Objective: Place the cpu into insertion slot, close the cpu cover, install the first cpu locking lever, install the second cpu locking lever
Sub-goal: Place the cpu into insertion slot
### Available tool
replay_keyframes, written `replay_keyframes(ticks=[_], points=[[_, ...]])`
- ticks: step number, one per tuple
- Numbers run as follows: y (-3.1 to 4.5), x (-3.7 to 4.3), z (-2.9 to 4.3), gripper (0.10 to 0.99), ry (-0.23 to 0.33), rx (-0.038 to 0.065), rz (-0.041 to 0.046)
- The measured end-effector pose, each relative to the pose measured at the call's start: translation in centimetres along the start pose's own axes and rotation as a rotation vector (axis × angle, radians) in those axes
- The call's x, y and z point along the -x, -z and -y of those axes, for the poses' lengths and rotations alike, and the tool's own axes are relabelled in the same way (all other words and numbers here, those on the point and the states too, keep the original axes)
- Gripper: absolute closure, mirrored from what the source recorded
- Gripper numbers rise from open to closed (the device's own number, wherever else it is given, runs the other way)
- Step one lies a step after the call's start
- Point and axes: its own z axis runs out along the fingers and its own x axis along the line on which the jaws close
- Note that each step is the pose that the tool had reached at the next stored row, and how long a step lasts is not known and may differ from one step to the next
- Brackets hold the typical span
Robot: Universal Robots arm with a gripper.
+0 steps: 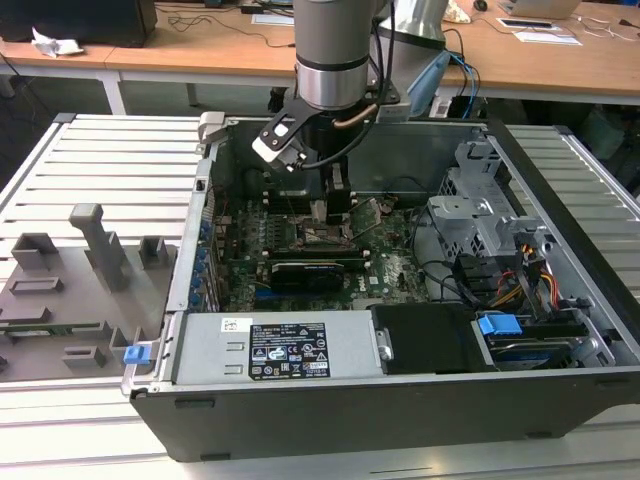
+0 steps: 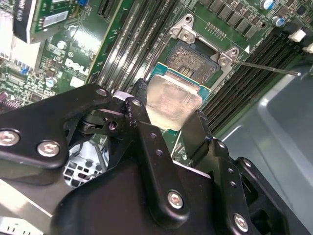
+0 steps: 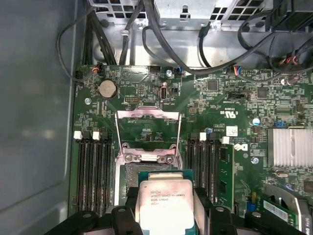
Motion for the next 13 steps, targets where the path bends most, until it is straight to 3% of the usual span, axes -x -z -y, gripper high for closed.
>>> replay_keyframes(ticks=[13], points=[[-1.4, -0.35, 0.14, 0.557, 0.0, 0.0, 0.0002]])
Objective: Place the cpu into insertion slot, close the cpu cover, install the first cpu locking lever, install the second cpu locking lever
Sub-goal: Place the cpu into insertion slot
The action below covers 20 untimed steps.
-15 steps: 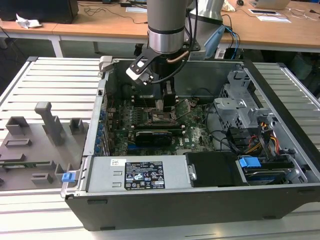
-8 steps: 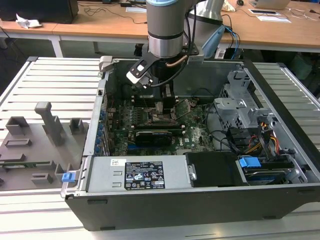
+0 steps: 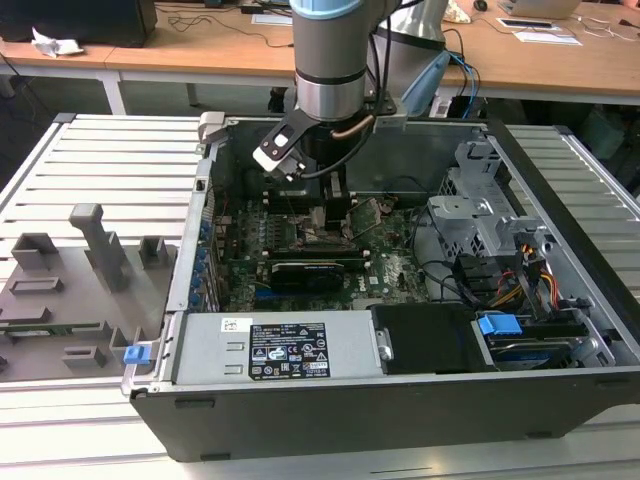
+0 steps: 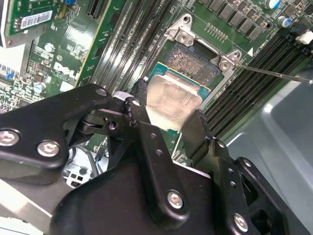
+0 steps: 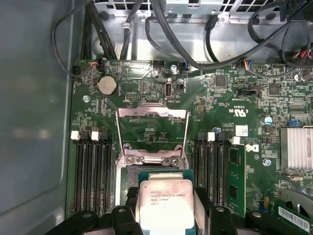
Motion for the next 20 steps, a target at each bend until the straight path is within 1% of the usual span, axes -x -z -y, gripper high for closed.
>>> replay_keyframes(ticks=[6, 8, 11, 13, 16, 20], points=[[-1.03, -0.57, 0.11, 0.557, -0.002, 0.0, -0.0001], [-1.25, -0.62, 0.31, 0.557, -0.021, 0.0, 0.0018], [-1.46, -0.64, 0.55, 0.557, -0.03, 0.001, 0.0026], [-1.84, -0.65, 0.87, 0.557, -0.03, 0.001, 0.0027], [-2.35, -0.72, 0.95, 0.557, -0.031, 0.001, 0.0026], [-2.81, -0.88, 1.0, 0.557, -0.066, 0.001, 0.006]])
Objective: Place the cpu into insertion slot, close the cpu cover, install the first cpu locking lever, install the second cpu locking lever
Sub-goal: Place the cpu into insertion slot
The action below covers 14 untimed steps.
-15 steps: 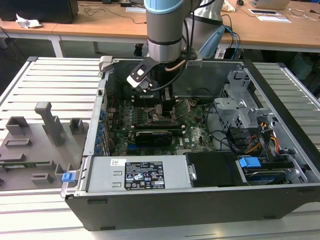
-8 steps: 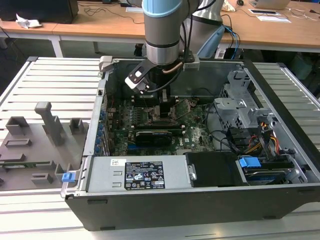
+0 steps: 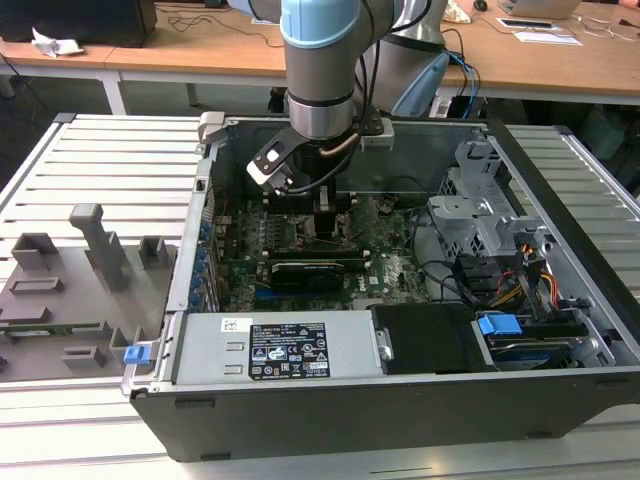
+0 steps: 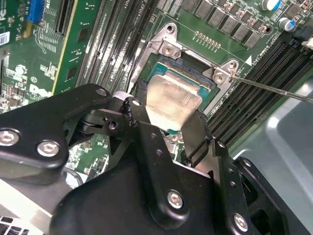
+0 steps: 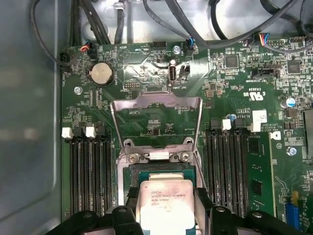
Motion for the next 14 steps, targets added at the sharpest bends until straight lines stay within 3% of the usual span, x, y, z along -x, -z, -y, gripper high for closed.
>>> replay_keyframes(ticks=[7, 12, 14], points=[[-0.62, -0.62, 0.05, 0.557, 0.0, -0.002, 0.0007], [-0.86, -0.64, 0.04, 0.557, 0.002, -0.002, 0.0155], [-0.92, -0.64, 0.05, 0.557, 0.004, -0.003, 0.0155]])
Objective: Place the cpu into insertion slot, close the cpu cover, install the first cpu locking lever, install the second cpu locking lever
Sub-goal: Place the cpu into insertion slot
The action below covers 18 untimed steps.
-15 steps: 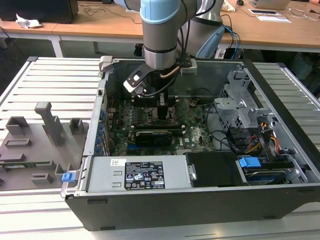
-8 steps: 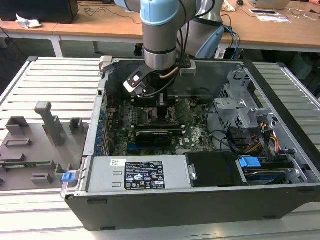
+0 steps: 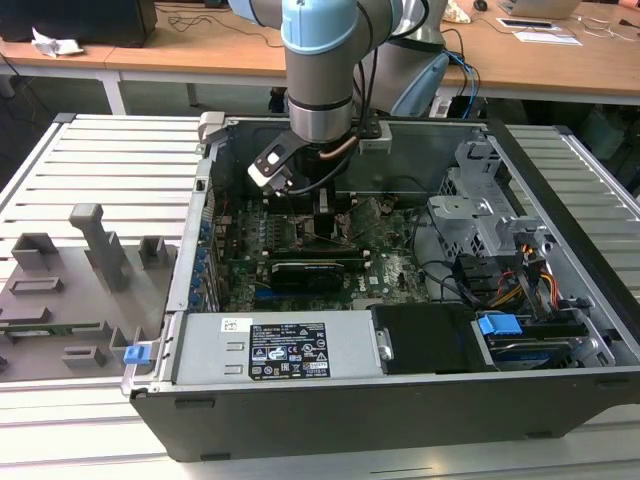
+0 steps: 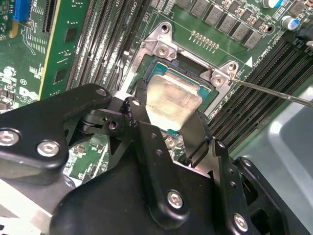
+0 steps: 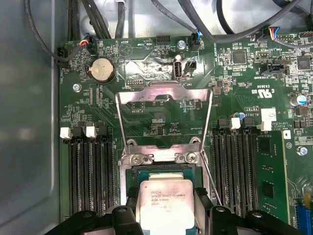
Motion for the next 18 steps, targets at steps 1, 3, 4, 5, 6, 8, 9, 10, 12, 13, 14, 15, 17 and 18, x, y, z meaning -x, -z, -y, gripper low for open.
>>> replay_keyframes(ticks=[1, 3, 4, 5, 6, 8, 9, 10, 12, 13, 14, 15, 17, 18], points=[[-0.03, -0.01, 0.0, 0.557, 0.004, 0.0, -0.0004], [-0.06, -0.03, 0.0, 0.557, 0.008, 0.0, -0.0009], [-0.1, -0.06, 0.0, 0.557, 0.01, 0.0, -0.0012], [-0.12, -0.08, 0.01, 0.557, 0.011, 0.0, -0.0012], [-0.14, -0.09, 0.01, 0.557, 0.011, 0.0, -0.0011], [-0.15, -0.09, 0.01, 0.557, 0.011, 0.0, -0.0011], [-0.15, -0.09, 0.01, 0.557, 0.011, 0.0, -0.001], [-0.16, -0.09, 0.01, 0.557, 0.011, 0.0, -0.0011], [-0.17, -0.09, 0.01, 0.545, 0.011, 0.0, -0.0012], [-0.17, -0.09, 0.01, 0.545, 0.011, 0.0, -0.0012], [-0.17, -0.09, 0.0, 0.482, 0.011, 0.0, -0.0012], [-0.17, -0.09, 0.0, 0.482, 0.011, 0.0, -0.0012], [-0.17, -0.09, -0.01, 0.482, 0.011, 0.0, -0.0012], [-0.17, -0.09, -0.02, 0.482, 0.011, 0.0, -0.0012]])
